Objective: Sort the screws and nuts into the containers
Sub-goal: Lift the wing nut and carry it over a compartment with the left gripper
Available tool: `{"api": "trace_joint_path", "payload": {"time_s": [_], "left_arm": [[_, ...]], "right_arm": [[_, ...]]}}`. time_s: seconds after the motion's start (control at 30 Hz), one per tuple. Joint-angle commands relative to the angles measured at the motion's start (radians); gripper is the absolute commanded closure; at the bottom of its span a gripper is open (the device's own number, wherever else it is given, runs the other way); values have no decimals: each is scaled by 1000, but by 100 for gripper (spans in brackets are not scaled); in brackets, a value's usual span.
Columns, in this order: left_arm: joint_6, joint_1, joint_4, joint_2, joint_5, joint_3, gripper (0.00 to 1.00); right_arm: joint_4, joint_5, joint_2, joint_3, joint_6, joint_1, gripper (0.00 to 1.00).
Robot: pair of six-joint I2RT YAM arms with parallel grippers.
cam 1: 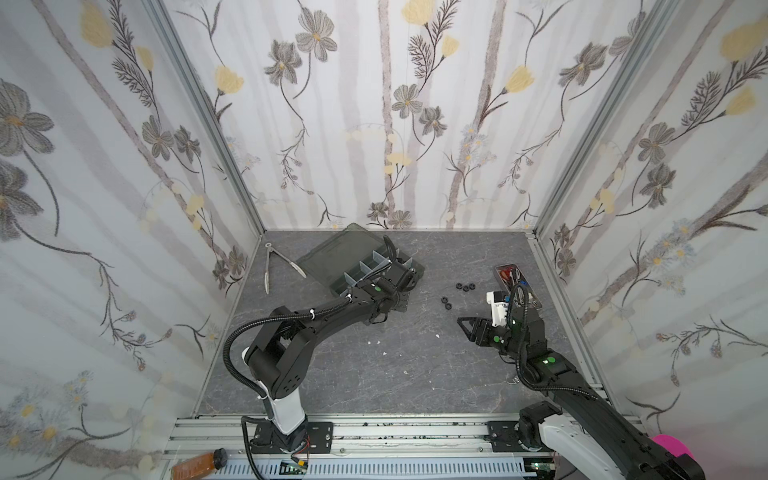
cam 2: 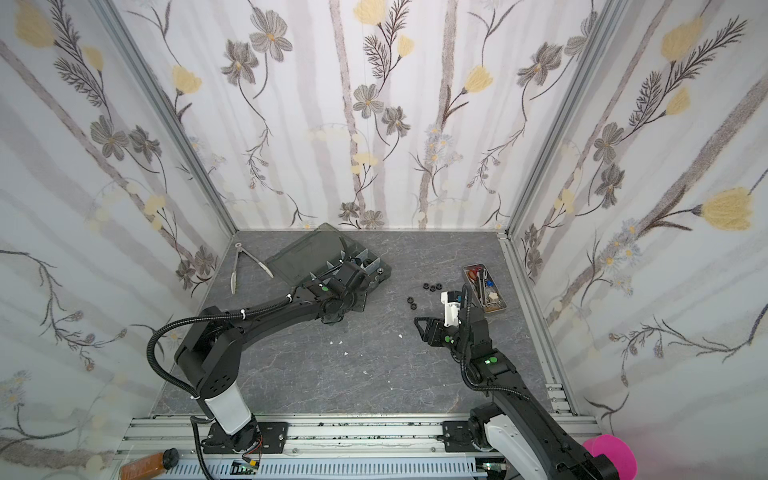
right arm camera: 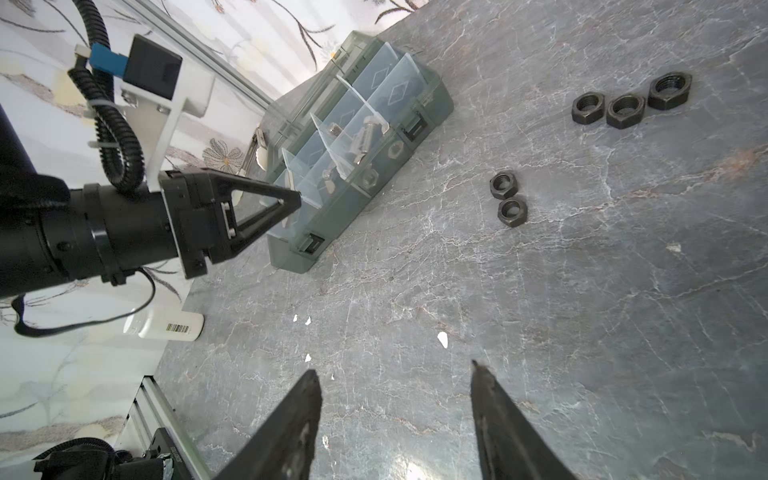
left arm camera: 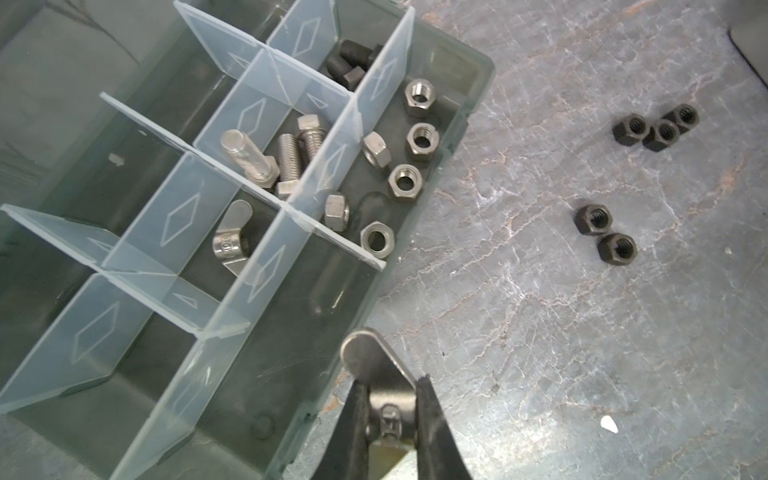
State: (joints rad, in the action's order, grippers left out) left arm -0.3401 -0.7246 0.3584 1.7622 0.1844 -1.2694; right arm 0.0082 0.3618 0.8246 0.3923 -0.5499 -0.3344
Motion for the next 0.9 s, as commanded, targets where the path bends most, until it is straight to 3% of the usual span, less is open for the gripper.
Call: {"api": "trace_joint_path", "payload": {"time_s": [0.0, 0.37, 0.87], "left_arm": [[10, 40, 12, -3, -21, -18, 84], [26, 176, 50, 77, -73, -121, 84], [38, 233, 70, 182, -88, -186, 84]], "right_arm": [[61, 26, 14, -7, 9, 0, 41], [104, 54, 70, -8, 11, 1, 41], [124, 68, 123, -10, 18, 1, 40]]}}
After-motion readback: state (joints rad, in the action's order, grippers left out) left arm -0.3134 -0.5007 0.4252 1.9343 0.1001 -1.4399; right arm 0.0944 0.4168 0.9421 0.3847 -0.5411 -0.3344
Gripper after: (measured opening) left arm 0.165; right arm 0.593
